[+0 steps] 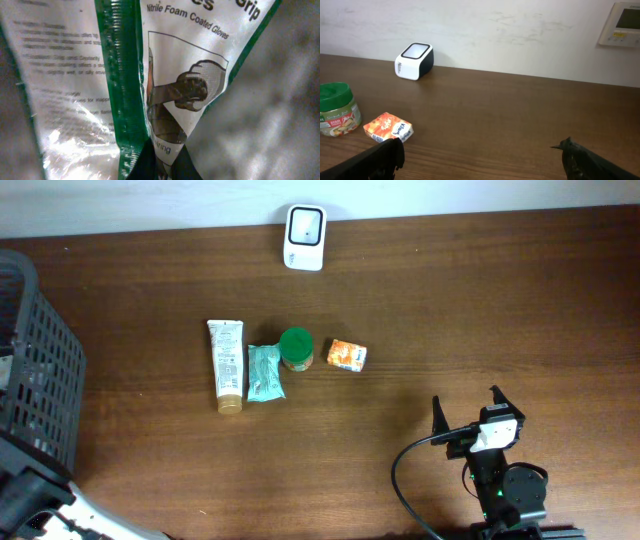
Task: Scan the item barcode
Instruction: 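Reach the left gripper into the basket and grasp the glove packet, then lift the green glove packet out and lay it right of the jar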
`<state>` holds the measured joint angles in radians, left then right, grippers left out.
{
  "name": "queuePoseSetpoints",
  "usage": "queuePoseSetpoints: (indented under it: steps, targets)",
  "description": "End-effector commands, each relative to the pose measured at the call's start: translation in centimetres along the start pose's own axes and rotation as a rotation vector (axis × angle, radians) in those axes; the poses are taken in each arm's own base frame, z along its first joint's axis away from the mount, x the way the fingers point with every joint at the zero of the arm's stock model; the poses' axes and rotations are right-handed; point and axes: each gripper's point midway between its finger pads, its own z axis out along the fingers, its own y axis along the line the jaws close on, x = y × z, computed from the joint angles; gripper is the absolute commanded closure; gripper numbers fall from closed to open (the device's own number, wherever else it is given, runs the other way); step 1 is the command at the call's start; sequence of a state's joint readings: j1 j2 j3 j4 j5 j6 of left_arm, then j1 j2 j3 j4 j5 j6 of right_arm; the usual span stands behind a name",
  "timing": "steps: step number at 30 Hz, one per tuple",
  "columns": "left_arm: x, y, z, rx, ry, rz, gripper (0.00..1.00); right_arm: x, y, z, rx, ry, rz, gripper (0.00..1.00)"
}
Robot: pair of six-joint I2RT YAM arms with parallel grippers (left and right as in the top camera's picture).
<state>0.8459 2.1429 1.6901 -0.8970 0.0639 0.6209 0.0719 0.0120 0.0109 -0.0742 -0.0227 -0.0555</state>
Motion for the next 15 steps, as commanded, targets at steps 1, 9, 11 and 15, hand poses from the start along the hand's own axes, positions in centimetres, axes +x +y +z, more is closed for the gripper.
queuePoseSetpoints:
  steps: [1, 9, 11, 15]
  targets:
    - [-2.3, 0.8, -7.6, -0.091, -0.16, -0.001, 1.0, 0.2, 0.2, 0.0, -0.006, 0.004, 0.008, 0.02]
    - [-5.2, 1.3, -25.6, -0.309, -0.59, -0.165, 1.0, 0.2, 0.2, 0.0, -0.006, 0.004, 0.008, 0.02]
    - [-5.1, 0.6, -30.9, -0.33, -0.736, -0.267, 1.0, 0.2, 0.2, 0.0, -0.006, 0.004, 0.008, 0.02]
    - [-5.3, -3.6, -39.7, -0.318, -0.994, -0.294, 1.0, 0.2, 0.2, 0.0, -0.006, 0.004, 0.008, 0.02]
